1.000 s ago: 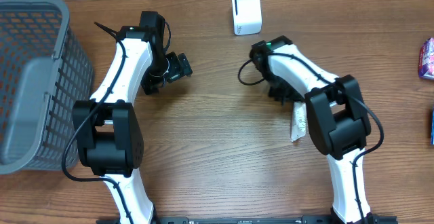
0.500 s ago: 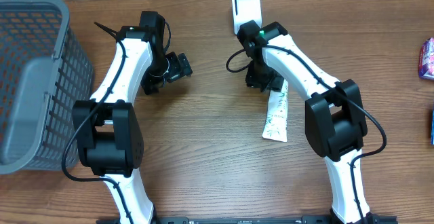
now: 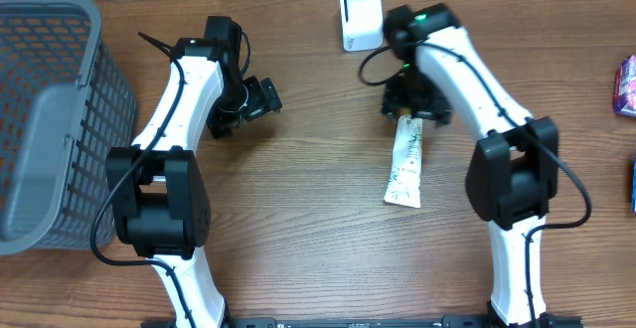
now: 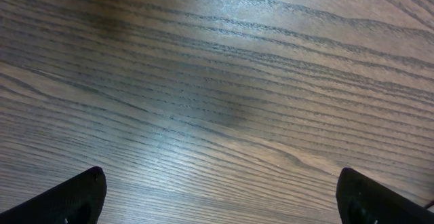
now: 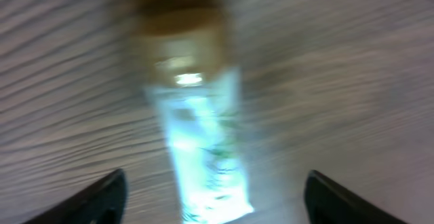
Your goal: Scan the item barcode
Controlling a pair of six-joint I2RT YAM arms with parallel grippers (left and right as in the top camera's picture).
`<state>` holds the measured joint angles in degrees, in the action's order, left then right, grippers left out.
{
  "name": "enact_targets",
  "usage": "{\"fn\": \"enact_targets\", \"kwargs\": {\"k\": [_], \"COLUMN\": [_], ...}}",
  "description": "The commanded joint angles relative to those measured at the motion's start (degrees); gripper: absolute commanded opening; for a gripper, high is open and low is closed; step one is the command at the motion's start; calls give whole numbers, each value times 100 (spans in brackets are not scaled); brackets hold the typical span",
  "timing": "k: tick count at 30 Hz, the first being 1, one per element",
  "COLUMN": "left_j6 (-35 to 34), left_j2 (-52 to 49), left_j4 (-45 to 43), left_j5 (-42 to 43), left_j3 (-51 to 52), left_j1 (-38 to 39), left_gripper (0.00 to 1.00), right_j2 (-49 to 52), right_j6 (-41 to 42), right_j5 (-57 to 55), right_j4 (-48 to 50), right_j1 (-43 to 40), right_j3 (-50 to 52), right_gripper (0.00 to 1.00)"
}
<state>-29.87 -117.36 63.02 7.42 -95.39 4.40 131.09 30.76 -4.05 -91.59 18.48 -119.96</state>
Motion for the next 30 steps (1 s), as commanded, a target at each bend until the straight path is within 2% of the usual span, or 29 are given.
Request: {"fn": "enact_targets", "kwargs": {"k": [1, 4, 9, 12, 15, 16, 20, 25, 26, 28, 30], "left_j6": [52, 50, 50, 55, 52, 52, 52, 52, 52, 50, 50], "left_j2": [-28, -28, -28, -28, -28, -28, -28, -28, -28, -28, -28], "left_j4": [-7, -9, -26, -20, -22, -22, -24, -20, -20, -24, -26], "left_j5": [-57, -57, -57, -57, -57, -57, -57, -57, -57, -57, -57], "left_j3": [-33, -33, -33, -33, -33, -33, -33, -33, -33, -33, -33], "left_j1": [11, 11, 11, 11, 11, 11, 11, 11, 11, 11, 11], "left_gripper": [100, 100, 100, 100, 100, 100, 100, 100, 100, 100, 100], "right_j2": [-216, -216, -216, -212, -212, -212, -212, -214, -214, -214, -219], "right_j6": [-256, -297, -734, -1036, -1093, -1091, -1088, -1008, -977, -979, -977], "right_j5": [52, 186, 944, 1471, 1528, 1530, 1528, 1530, 1530, 1528, 1528], "right_j4": [-31, 83, 962, 1314, 1497, 1552, 1685, 1788, 1786, 1781, 1751], "right_j1": [-271, -350, -282, -280, -280, -280, -282, -280, -280, -280, -280], "right_j3": [136, 584, 1268, 1504, 1672, 1740, 1908, 1912, 1908, 1895, 1836], "right_gripper": [89, 86, 85, 85, 85, 83, 64, 60, 52, 42, 38]}}
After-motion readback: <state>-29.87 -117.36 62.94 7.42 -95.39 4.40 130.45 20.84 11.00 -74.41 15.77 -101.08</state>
